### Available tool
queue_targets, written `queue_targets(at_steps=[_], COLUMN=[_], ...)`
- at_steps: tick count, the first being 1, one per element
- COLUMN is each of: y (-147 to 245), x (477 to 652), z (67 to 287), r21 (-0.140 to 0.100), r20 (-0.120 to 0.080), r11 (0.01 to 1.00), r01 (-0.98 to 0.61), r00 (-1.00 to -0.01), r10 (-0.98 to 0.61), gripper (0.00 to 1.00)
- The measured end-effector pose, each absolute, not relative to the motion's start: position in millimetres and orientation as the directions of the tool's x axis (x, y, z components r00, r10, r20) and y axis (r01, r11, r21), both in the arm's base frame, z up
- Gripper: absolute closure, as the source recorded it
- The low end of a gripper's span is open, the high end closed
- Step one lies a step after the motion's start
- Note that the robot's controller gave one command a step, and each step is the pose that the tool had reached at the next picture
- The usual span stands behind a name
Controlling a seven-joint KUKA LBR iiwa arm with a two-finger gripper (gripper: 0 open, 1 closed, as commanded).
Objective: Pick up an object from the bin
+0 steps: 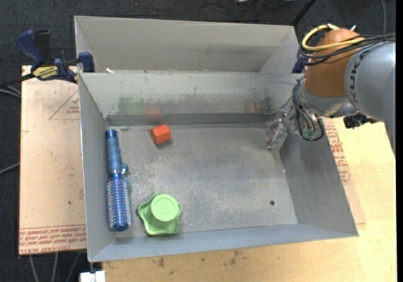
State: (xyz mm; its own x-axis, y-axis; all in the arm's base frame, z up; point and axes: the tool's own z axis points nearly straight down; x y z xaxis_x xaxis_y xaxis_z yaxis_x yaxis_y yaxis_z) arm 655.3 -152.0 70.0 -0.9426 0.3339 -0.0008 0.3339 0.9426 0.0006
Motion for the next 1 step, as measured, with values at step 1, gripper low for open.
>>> queue_targets(at_steps=[1], y=[-134.1], x=[651.1], z=[163.6], r21=[0.003], r20=[-0.012], r11=[0.944], r01=[0.331], r00=[-0.944], r10=[0.331], gripper=[1.00])
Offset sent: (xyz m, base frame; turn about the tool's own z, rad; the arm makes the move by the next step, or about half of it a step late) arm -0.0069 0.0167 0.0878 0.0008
